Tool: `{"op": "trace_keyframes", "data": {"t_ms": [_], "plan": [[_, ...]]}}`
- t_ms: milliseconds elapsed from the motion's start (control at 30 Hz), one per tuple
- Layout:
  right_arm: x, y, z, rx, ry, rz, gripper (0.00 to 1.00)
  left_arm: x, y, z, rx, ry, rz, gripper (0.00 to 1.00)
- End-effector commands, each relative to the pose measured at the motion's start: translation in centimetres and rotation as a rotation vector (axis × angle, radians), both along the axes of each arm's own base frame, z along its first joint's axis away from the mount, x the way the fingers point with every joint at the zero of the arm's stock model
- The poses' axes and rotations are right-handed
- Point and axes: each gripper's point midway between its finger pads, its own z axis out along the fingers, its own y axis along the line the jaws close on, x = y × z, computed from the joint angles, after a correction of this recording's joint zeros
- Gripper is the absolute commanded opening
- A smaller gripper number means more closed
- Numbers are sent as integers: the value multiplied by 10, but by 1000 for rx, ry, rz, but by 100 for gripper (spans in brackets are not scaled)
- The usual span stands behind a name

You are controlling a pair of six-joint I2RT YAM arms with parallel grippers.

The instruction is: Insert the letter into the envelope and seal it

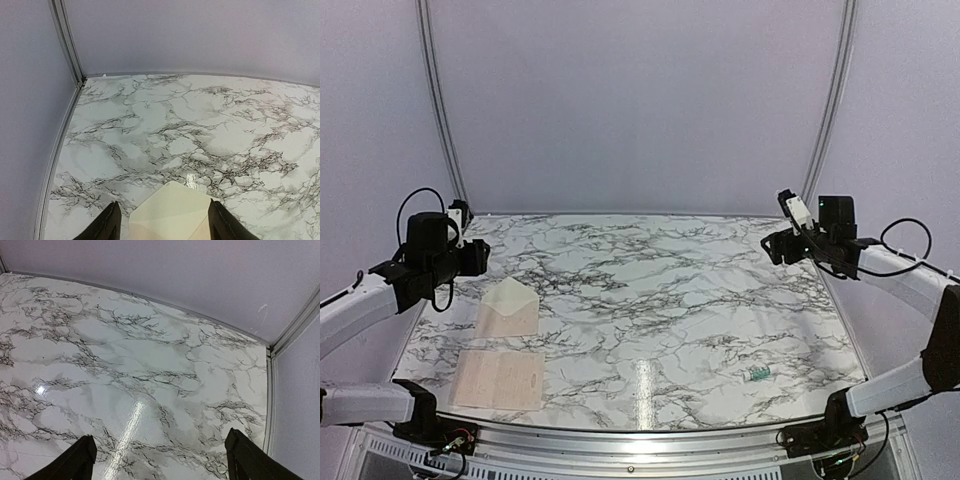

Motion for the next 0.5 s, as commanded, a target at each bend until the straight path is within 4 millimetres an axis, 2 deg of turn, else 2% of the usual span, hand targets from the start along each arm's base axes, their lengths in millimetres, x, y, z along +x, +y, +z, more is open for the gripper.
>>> {"op": "trace_keyframes", "data": {"t_ms": [0,100,167,300,467], "plan": [[6,-14,13,14,-64,-34,91,-2,1,3,-55,-39,-5,63],[2,-19,16,15,-87,-33,95,-6,-5,-1,-78,-9,-2,64],[-6,-14,19,13,-110,16,97,-10,-12,-2,-90,7,3,65],[-17,-2,17,26,-106,115,98,-26,-40,-9,-131,67,-31,65],[-27,13,18,56,-98,225,97,-55,-71,-37,-138,175,-69,64]]}}
